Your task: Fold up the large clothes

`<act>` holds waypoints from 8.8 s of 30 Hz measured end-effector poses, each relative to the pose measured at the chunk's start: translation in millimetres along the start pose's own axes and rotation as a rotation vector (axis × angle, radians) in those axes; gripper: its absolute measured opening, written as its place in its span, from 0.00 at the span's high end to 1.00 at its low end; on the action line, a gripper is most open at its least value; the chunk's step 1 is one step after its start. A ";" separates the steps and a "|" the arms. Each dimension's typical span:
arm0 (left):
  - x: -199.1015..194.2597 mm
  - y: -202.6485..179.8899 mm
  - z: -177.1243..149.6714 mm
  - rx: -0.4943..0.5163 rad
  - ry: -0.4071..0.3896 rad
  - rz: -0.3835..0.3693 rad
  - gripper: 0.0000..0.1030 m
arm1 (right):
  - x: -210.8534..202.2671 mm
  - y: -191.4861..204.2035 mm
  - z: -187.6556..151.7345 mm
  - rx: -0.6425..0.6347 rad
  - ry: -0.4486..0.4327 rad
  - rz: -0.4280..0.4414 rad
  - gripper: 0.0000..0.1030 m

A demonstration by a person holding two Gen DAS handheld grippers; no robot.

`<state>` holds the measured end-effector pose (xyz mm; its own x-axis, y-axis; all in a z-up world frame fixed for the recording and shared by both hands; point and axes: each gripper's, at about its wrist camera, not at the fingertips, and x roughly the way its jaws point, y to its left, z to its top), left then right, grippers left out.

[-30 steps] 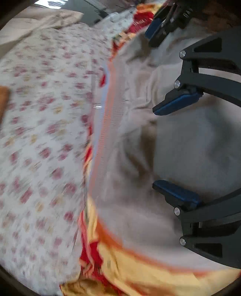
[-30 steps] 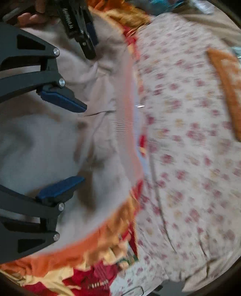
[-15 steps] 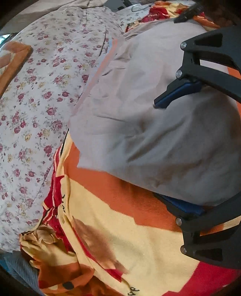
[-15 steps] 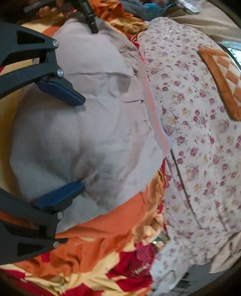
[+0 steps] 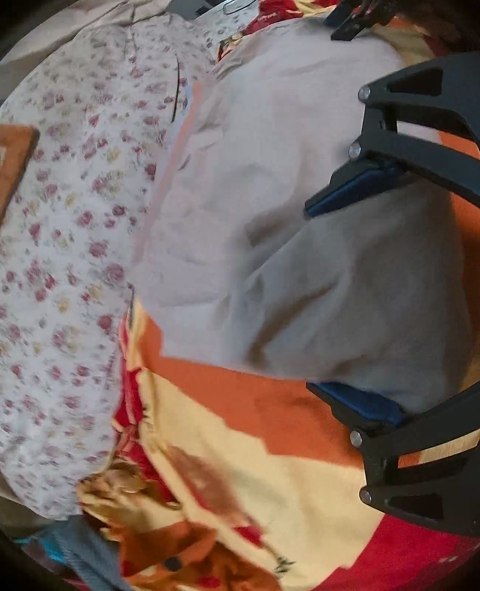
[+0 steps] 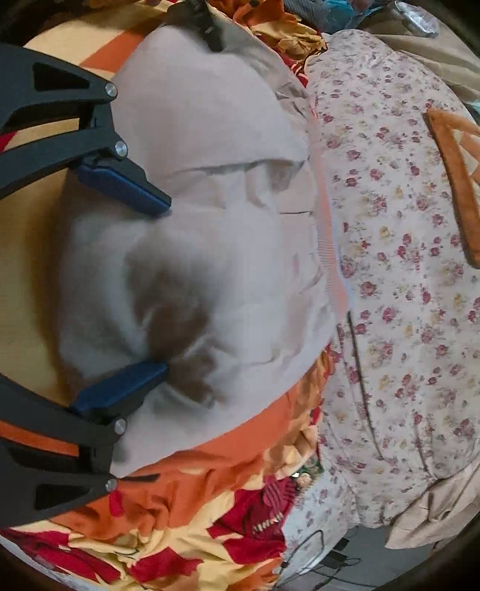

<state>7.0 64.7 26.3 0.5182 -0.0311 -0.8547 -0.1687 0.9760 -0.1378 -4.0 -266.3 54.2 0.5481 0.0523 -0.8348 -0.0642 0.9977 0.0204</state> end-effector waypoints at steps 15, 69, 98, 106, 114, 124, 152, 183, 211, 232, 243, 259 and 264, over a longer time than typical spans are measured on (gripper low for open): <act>5.6 1.4 2.0 -0.036 0.010 0.001 0.14 | -42.3 24.8 13.5 -0.045 -0.271 0.060 0.17; -53.1 53.3 -23.8 -0.302 -0.086 -0.184 0.15 | 4.3 54.0 -1.7 -0.159 -0.030 0.065 0.12; 44.8 71.9 72.6 -0.231 0.212 -0.555 0.44 | 5.4 56.2 0.4 -0.163 -0.030 0.062 0.09; 43.1 53.8 71.3 -0.131 0.228 -0.590 0.44 | 2.4 55.2 4.3 -0.152 -0.040 0.080 0.09; 34.9 47.7 70.4 -0.084 0.155 -0.512 0.98 | -76.1 -50.1 23.6 0.188 -0.324 -0.035 0.15; 33.9 40.2 69.2 -0.058 0.137 -0.438 0.90 | -66.8 -126.2 -19.4 0.312 -0.125 0.164 0.16; -16.2 79.9 70.1 -0.121 0.045 -0.546 1.00 | -71.5 -112.6 -37.0 0.231 -0.035 0.427 0.94; 32.1 66.1 59.2 -0.155 0.171 -0.449 0.98 | -36.5 -47.4 41.4 -0.036 -0.065 0.148 0.77; -14.8 -246.1 68.4 0.047 0.112 -0.406 1.00 | -1.1 -101.1 -5.2 -0.014 0.071 0.313 0.60; -66.4 -226.0 35.5 -0.059 0.045 -0.649 0.50 | -53.0 -176.5 -3.8 0.163 -0.130 0.230 0.60; -47.1 -154.6 15.5 -0.071 0.112 -0.554 0.50 | -98.9 -156.9 24.0 0.145 -0.308 0.258 0.60; -50.5 -173.8 -28.0 0.212 0.069 -0.664 0.50 | -74.8 -36.2 13.8 -0.260 -0.169 0.321 0.90; -69.2 -141.5 -15.8 0.086 -0.040 -0.705 0.50 | -71.7 -77.1 0.7 -0.125 -0.125 0.338 0.94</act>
<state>-18.2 -74.6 97.1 0.5105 -0.6549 -0.5572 0.2840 0.7401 -0.6096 -37.8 -347.0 112.9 0.5754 0.3900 -0.7189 -0.3557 0.9108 0.2094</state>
